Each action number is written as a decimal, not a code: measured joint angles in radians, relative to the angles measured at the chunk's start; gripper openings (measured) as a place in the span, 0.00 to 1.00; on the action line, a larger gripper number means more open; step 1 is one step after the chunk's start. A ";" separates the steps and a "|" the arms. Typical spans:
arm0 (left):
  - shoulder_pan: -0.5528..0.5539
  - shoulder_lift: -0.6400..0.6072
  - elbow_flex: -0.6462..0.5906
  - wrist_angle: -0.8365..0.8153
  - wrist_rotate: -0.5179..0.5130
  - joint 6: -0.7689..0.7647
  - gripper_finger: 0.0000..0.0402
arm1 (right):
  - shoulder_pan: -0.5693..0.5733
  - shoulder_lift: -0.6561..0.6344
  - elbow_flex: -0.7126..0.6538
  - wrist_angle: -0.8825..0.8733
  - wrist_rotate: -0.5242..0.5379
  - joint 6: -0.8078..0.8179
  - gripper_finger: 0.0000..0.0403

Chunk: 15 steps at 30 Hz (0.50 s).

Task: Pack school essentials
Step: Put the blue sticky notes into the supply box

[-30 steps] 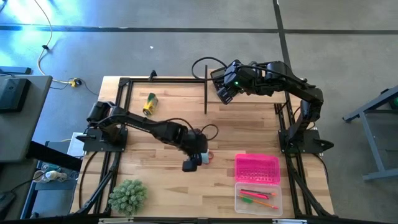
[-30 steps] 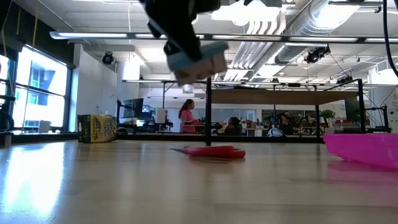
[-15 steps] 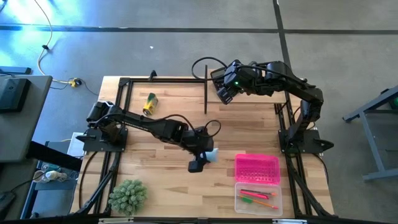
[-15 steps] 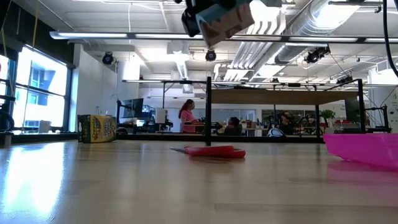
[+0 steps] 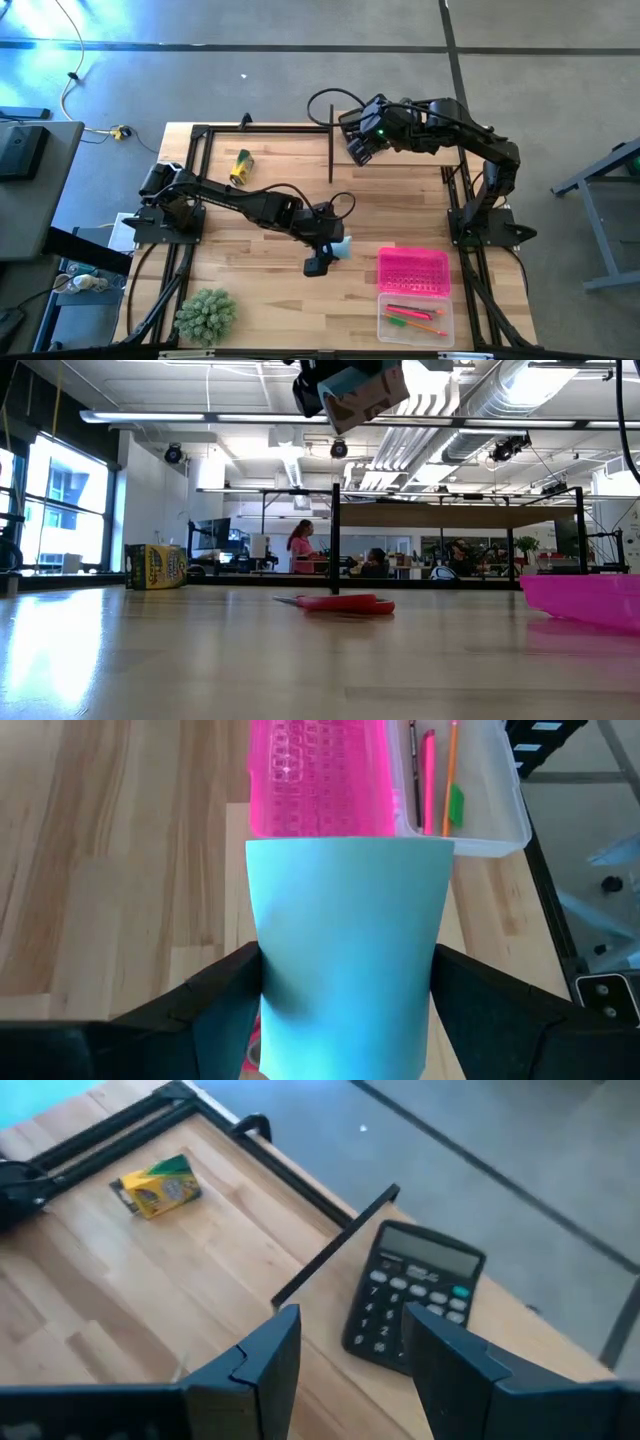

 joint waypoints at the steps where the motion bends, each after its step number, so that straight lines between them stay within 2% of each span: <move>1: 0.000 0.000 0.000 0.000 -0.006 0.000 0.66 | 0.000 0.000 0.000 0.002 -0.012 0.007 0.41; 5: 0.000 0.000 0.000 0.000 -0.034 -0.008 0.66 | -0.008 0.000 0.000 0.005 -0.078 0.034 0.41; 8: 0.000 0.000 0.000 0.000 -0.044 -0.022 0.66 | -0.008 0.000 0.000 0.000 -0.139 -0.079 0.41; 10: 0.000 0.000 0.000 0.000 -0.045 -0.023 0.66 | -0.008 -0.006 0.000 -0.011 -0.169 -0.094 0.41; 15: 0.000 0.000 0.000 0.000 -0.073 -0.023 0.66 | -0.007 -0.052 0.000 -0.053 -0.173 -0.081 0.41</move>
